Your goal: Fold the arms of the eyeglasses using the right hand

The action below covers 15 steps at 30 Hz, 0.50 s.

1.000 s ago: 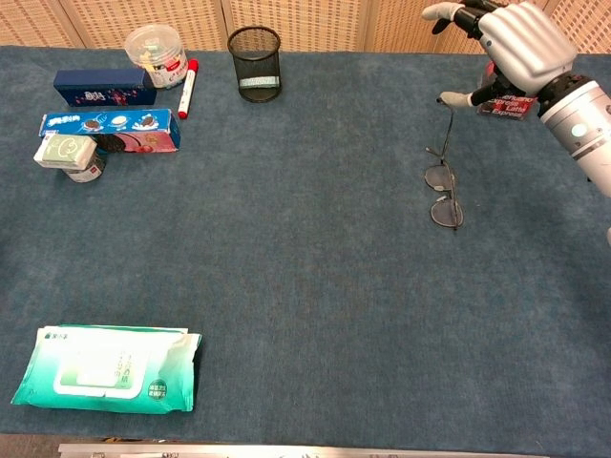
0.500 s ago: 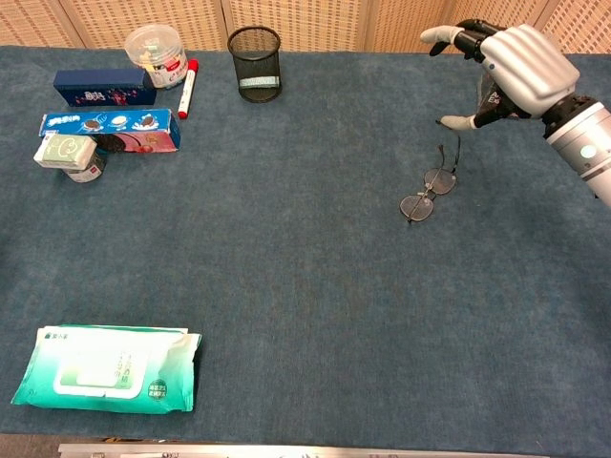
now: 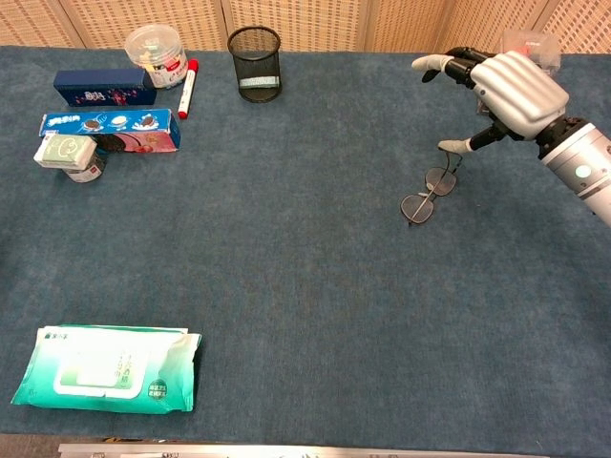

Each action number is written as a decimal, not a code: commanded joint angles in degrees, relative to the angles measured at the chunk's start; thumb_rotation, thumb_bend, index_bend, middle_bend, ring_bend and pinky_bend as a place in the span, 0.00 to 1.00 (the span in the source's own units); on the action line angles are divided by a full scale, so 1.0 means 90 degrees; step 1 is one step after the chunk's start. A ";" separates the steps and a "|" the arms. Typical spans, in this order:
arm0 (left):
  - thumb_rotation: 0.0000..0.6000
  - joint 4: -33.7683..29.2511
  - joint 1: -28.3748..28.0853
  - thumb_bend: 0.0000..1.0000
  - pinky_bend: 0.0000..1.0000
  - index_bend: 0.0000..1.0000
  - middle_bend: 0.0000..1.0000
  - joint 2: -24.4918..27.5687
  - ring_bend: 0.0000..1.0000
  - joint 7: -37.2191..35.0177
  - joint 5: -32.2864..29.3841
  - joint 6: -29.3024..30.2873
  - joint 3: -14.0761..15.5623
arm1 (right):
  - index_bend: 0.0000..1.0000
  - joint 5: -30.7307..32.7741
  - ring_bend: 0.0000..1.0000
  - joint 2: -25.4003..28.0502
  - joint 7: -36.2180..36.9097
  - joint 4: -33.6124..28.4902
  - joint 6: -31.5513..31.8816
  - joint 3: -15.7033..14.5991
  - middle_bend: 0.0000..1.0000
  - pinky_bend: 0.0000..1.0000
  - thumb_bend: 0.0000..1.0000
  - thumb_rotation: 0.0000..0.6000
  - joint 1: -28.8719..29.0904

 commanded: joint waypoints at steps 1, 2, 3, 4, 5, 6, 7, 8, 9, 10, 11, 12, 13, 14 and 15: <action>1.00 0.0016 0.0003 0.18 0.45 0.43 0.28 -0.0006 0.26 -0.0023 -0.0006 -0.0007 0.0002 | 0.18 -0.0017 0.18 -0.0030 0.0000 0.0028 -0.0035 -0.0019 0.32 0.34 0.04 1.00 0.0003; 1.00 0.0022 0.0005 0.18 0.45 0.43 0.28 -0.0008 0.26 -0.0031 -0.0006 -0.0006 0.0003 | 0.18 -0.0022 0.18 -0.0040 0.0002 0.0037 -0.0047 -0.0024 0.32 0.34 0.04 1.00 0.0005; 1.00 0.0029 0.0005 0.18 0.45 0.43 0.28 -0.0010 0.26 -0.0039 -0.0004 -0.0007 0.0004 | 0.18 -0.0028 0.18 -0.0053 0.0003 0.0049 -0.0061 -0.0030 0.32 0.34 0.04 1.00 0.0009; 1.00 0.0035 0.0005 0.18 0.45 0.43 0.28 -0.0013 0.26 -0.0046 -0.0004 -0.0010 0.0005 | 0.18 -0.0033 0.18 -0.0063 0.0006 0.0058 -0.0070 -0.0033 0.32 0.34 0.04 1.00 0.0013; 1.00 0.0042 0.0005 0.18 0.45 0.43 0.28 -0.0016 0.26 -0.0052 -0.0003 -0.0012 0.0006 | 0.18 -0.0037 0.18 -0.0071 0.0008 0.0067 -0.0080 -0.0036 0.32 0.34 0.04 1.00 0.0018; 1.00 0.0052 0.0005 0.18 0.45 0.43 0.28 -0.0021 0.26 -0.0067 0.0004 -0.0008 0.0007 | 0.18 -0.0043 0.18 -0.0082 0.0010 0.0080 -0.0098 -0.0042 0.32 0.34 0.04 1.00 0.0027; 1.00 0.0061 0.0006 0.18 0.45 0.43 0.28 -0.0026 0.26 -0.0081 0.0013 -0.0003 0.0008 | 0.18 -0.0048 0.18 -0.0090 0.0014 0.0090 -0.0116 -0.0047 0.32 0.34 0.04 1.00 0.0035; 1.00 0.0074 0.0007 0.18 0.45 0.43 0.28 -0.0031 0.26 -0.0095 0.0025 0.0007 0.0010 | 0.18 -0.0055 0.18 -0.0099 0.0019 0.0105 -0.0143 -0.0055 0.32 0.34 0.04 1.00 0.0044; 1.00 0.0086 0.0011 0.18 0.45 0.43 0.28 -0.0038 0.26 -0.0112 0.0039 0.0024 0.0011 | 0.18 -0.0062 0.18 -0.0105 0.0021 0.0115 -0.0162 -0.0063 0.32 0.34 0.04 1.00 0.0049; 1.00 0.0100 0.0015 0.18 0.45 0.43 0.28 -0.0045 0.26 -0.0132 0.0053 0.0042 0.0010 | 0.18 -0.0068 0.18 -0.0113 0.0021 0.0125 -0.0182 -0.0072 0.32 0.34 0.04 1.00 0.0053; 1.00 0.0113 0.0019 0.18 0.45 0.43 0.29 -0.0048 0.26 -0.0147 0.0061 0.0054 0.0009 | 0.18 -0.0072 0.18 -0.0121 0.0022 0.0135 -0.0199 -0.0077 0.32 0.34 0.04 1.00 0.0058; 1.00 0.0122 0.0022 0.18 0.45 0.43 0.29 -0.0050 0.26 -0.0163 0.0067 0.0064 0.0008 | 0.18 -0.0075 0.18 -0.0132 0.0030 0.0143 -0.0215 -0.0080 0.32 0.34 0.04 1.00 0.0062; 1.00 0.0127 0.0023 0.18 0.46 0.43 0.29 -0.0052 0.26 -0.0170 0.0068 0.0066 0.0008 | 0.18 -0.0076 0.18 -0.0142 0.0038 0.0149 -0.0228 -0.0082 0.32 0.34 0.04 1.00 0.0064; 1.00 0.0132 0.0023 0.18 0.46 0.43 0.29 -0.0052 0.26 -0.0171 0.0067 0.0063 0.0009 | 0.18 -0.0077 0.18 -0.0151 0.0045 0.0156 -0.0238 -0.0084 0.32 0.34 0.04 1.00 0.0067; 1.00 0.0135 0.0022 0.18 0.46 0.43 0.29 -0.0052 0.26 -0.0170 0.0066 0.0057 0.0011 | 0.18 -0.0078 0.18 -0.0160 0.0051 0.0164 -0.0250 -0.0086 0.32 0.34 0.04 1.00 0.0069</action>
